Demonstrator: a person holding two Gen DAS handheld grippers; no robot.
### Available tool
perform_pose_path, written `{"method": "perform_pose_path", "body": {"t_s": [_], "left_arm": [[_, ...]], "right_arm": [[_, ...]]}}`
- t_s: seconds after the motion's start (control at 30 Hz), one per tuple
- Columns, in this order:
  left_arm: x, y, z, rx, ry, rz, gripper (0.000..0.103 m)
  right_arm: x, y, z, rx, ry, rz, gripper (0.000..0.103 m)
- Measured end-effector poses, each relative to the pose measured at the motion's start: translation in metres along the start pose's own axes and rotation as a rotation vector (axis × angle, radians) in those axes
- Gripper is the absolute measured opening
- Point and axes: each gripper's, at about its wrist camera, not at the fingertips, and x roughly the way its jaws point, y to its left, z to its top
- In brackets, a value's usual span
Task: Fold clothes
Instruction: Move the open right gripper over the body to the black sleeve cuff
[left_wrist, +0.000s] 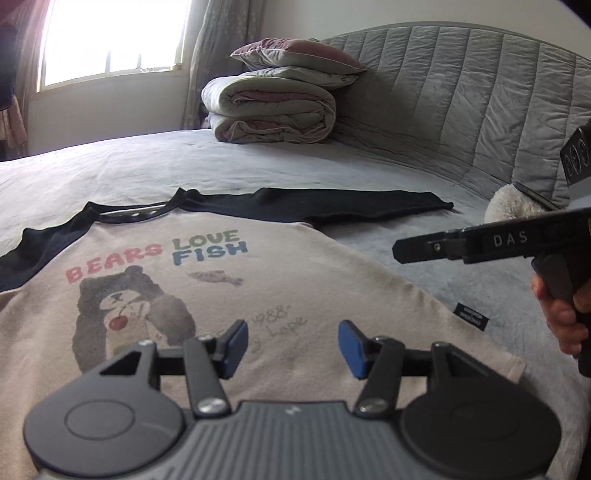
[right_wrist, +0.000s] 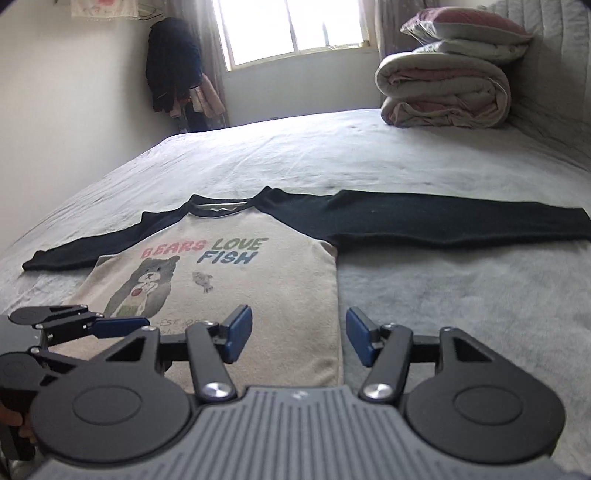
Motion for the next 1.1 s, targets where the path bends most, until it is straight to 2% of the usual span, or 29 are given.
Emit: {"method": "perform_pose_path", "body": {"t_s": [0.07,0.13,0.2,0.23,0.33,0.47,0.8,1.1], "left_arm": [[0.000,0.011,-0.002,0.005,0.002,0.046,0.058],[0.000,0.021,-0.008,0.024,0.018,0.091,0.060],[0.000,0.032,-0.015,0.015,0.052,0.106,0.062],[-0.002,0.036,-0.017,0.004,0.053,0.093,0.063],[-0.010,0.043,-0.021,-0.008,0.057,0.074,0.067],[-0.019,0.042,-0.028,0.019,0.059,0.071,0.071],[-0.039,0.047,-0.040,0.014,0.067,0.047,0.073],[-0.055,0.043,-0.046,0.080,0.114,0.056,0.079]], "right_arm": [[0.015,0.014,-0.008,-0.079,-0.004,0.027,0.061],[0.027,0.018,-0.020,-0.115,0.029,0.037,0.061],[0.036,0.017,-0.033,-0.138,0.063,0.035,0.064],[0.034,0.016,-0.034,-0.140,0.065,0.035,0.068],[0.029,0.014,-0.036,-0.144,0.069,0.035,0.071],[0.021,0.017,-0.041,-0.156,0.074,0.027,0.072],[0.003,0.018,-0.052,-0.181,0.096,0.032,0.076],[-0.006,0.024,-0.052,-0.209,0.141,-0.003,0.079]]}}
